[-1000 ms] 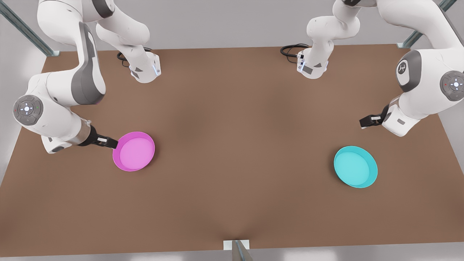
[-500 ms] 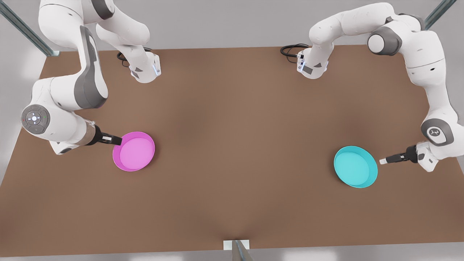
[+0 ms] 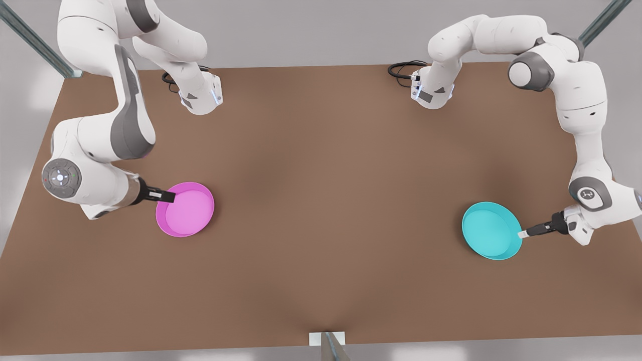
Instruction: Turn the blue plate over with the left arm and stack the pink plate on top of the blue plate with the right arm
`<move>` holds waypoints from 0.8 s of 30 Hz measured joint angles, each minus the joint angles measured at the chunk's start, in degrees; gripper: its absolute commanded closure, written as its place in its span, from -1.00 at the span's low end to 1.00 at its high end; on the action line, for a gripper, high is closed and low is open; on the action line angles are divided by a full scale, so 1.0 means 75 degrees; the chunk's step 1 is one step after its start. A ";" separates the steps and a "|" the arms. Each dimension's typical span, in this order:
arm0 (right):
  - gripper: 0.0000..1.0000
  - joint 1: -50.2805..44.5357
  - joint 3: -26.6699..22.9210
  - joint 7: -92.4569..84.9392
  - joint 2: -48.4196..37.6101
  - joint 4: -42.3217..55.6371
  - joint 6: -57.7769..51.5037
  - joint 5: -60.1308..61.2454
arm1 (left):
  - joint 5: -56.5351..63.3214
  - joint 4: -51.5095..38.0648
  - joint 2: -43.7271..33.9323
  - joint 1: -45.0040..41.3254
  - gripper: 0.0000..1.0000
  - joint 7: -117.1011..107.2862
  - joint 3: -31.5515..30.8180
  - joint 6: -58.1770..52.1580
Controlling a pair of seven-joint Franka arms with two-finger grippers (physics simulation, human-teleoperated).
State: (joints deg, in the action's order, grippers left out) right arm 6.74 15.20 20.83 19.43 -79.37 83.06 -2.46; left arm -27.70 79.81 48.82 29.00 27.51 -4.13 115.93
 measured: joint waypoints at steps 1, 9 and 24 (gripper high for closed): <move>-1.00 -0.0014 0.0000 0.0010 0.0000 0.0000 0.0000 0.0000 | -0.0002 0.0000 0.0040 0.0000 -1.00 0.0000 0.0000 0.0000; -1.00 -0.0007 0.0000 0.0012 0.0000 0.0000 0.0008 0.0000 | 0.0045 0.0000 0.0057 -0.0012 -0.25 0.0021 0.0000 -0.0012; -1.00 -0.0019 0.0000 0.0024 0.0000 0.0000 0.0012 0.0000 | 0.0380 0.0047 0.0229 -0.0059 -0.18 0.0363 0.0000 -0.0269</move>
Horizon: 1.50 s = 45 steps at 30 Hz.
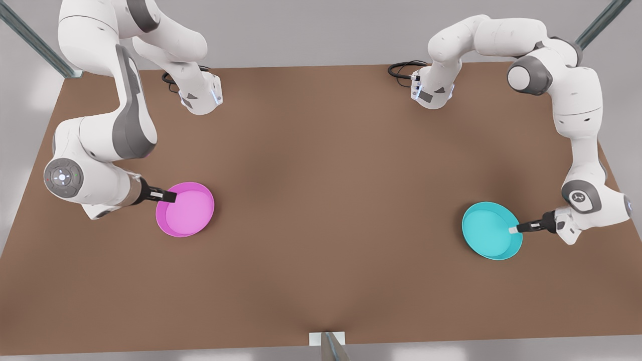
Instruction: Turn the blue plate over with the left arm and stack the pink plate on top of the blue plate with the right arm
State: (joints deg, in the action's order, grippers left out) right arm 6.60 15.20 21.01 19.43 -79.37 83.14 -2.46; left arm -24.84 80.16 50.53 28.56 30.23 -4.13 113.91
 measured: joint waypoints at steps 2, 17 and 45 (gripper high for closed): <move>-1.00 0.0010 0.0000 0.0000 0.0000 0.0001 0.0000 -0.0002 | 0.0003 0.0000 0.0014 0.0000 -0.15 0.0000 0.0000 0.0000; -1.00 -0.0049 0.0011 0.0000 0.0012 0.0012 0.0035 -0.0012 | 0.0007 0.0000 0.0048 0.0006 0.19 -0.0022 0.0000 0.0000; -1.00 -0.0182 0.0047 -0.0035 0.0257 0.0727 0.1336 0.0023 | 0.0014 0.0000 0.0106 0.0012 0.48 -0.0071 0.0009 -0.0011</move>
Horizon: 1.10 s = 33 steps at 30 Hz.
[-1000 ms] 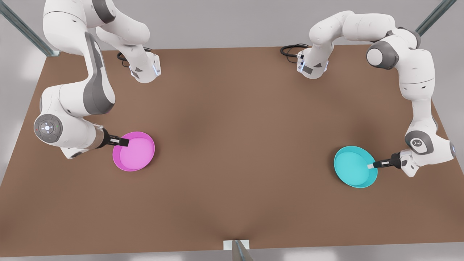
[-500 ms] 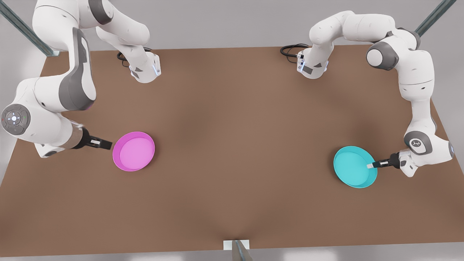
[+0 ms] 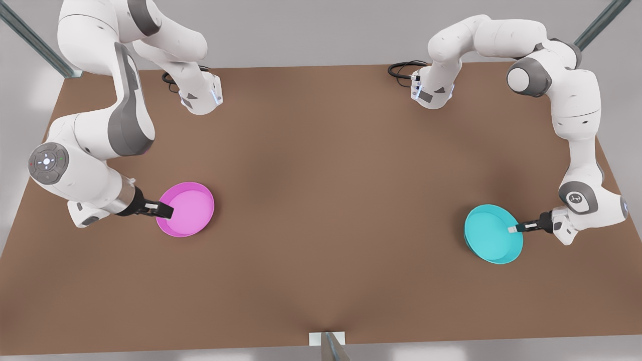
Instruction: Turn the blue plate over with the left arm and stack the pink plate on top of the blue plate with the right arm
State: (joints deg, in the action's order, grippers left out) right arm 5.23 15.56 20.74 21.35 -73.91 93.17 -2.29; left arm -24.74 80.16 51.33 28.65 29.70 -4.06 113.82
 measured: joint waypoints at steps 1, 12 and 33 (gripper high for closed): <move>-1.00 0.0005 0.0000 -0.0009 0.0001 -0.0001 -0.0001 0.0001 | 0.0006 0.0000 0.0000 -0.0002 0.50 0.0000 0.0000 -0.0065; -1.00 -0.0002 -0.0012 -0.0093 0.0025 0.0033 0.0012 -0.0058 | 0.0580 -0.0057 -0.0092 0.0002 0.57 -0.0052 0.0068 -0.0732; -1.00 0.0502 -0.0036 -0.0094 -0.0046 -0.0001 -0.0083 0.0012 | 0.3204 -0.1555 -0.1160 -0.2846 0.57 -0.5337 0.0057 -0.3111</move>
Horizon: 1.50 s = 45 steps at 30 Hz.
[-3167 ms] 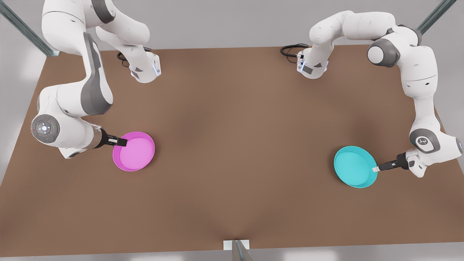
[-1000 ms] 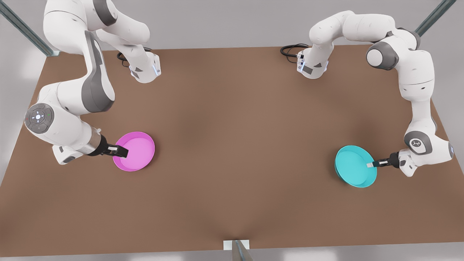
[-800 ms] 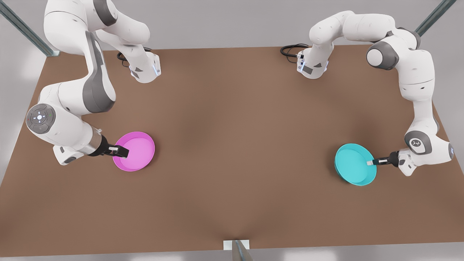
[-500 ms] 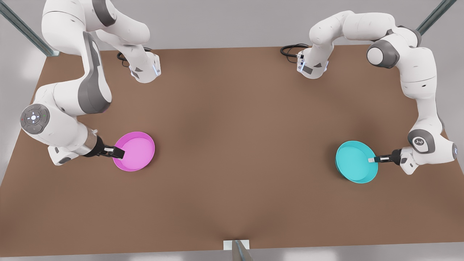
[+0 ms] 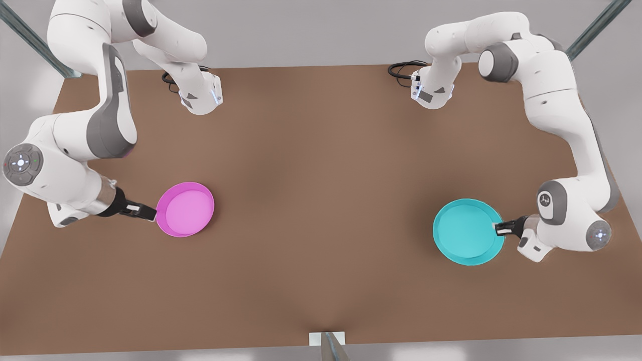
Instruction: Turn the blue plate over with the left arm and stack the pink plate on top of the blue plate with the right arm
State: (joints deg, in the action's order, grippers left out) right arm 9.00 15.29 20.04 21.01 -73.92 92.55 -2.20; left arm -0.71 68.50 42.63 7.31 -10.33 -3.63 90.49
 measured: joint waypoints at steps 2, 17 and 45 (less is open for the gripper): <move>-1.00 0.0009 0.0000 -0.0031 0.0000 0.0008 0.0000 0.0000 | 0.0511 -0.0181 -0.0051 -0.0411 0.57 -0.0610 0.0000 -0.0294; -1.00 0.0106 0.0012 -0.0005 0.0012 0.0012 0.0000 0.0032 | 0.4539 -0.0193 -0.0059 -0.3325 0.57 -0.2715 -0.0001 -0.1869; -1.00 0.2089 0.0070 -0.4373 0.0426 -0.4198 0.2625 0.0504 | 0.7611 0.0183 0.0874 -0.6716 0.57 -0.5358 0.0117 -0.4622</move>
State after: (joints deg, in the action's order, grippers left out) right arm 24.66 15.81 -12.76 24.20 -105.40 112.23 1.58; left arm 56.37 69.86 49.19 -43.06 -50.51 -2.76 55.82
